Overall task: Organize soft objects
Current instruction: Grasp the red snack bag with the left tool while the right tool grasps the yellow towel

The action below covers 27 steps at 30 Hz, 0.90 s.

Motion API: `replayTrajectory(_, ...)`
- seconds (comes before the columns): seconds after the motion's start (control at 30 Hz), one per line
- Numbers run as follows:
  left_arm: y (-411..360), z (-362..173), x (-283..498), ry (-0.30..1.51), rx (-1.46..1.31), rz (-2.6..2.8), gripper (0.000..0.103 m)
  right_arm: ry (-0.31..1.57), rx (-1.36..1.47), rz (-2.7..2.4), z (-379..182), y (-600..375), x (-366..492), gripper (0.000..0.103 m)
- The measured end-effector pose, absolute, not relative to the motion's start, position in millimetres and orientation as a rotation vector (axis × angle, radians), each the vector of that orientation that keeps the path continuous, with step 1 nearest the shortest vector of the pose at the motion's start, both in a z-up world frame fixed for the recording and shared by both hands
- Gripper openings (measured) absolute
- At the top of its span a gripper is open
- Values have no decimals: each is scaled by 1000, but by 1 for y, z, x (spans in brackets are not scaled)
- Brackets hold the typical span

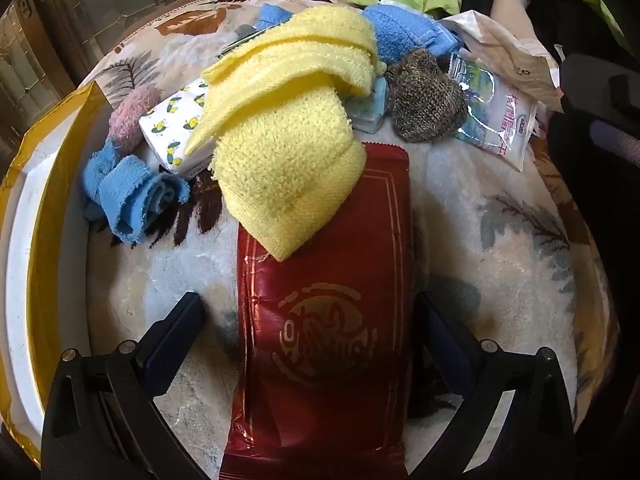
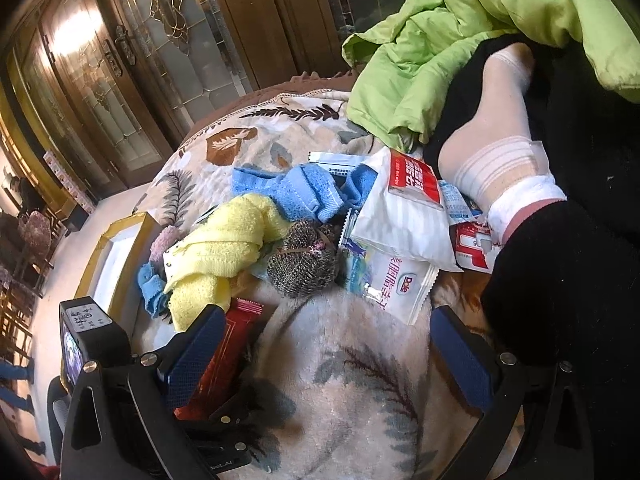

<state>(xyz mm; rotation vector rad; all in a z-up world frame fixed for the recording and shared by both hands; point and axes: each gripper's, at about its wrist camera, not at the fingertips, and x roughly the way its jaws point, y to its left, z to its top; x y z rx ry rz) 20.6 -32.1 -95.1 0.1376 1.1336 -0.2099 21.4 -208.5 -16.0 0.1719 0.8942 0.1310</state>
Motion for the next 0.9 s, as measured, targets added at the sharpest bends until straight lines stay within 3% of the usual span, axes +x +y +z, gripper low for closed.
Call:
replayTrajectory(0.1,-31,-94,22,1127,142,-200,95,895,168,132,-17,-208,21,103)
replayTrajectory(0.2,-31,-89,19,1118,143,-209,74,895,174,143,-16,-205,23,103)
replayTrajectory(0.23,-31,-86,18,1111,144,-220,63,889,174,149,-16,-205,24,103)
replayTrajectory(0.27,-32,-84,17,1110,148,-222,60,889,173,153,-15,-203,26,103)
replayTrajectory(0.57,-20,-78,8,1109,106,-230,50,953,139,284,-7,-156,79,103)
replayTrajectory(0.77,4,-72,6,1133,11,-227,49,1119,287,304,-38,-137,125,103)
replayTrajectory(0.9,8,-65,1,1115,12,-229,49,1127,320,296,-45,-128,145,103)
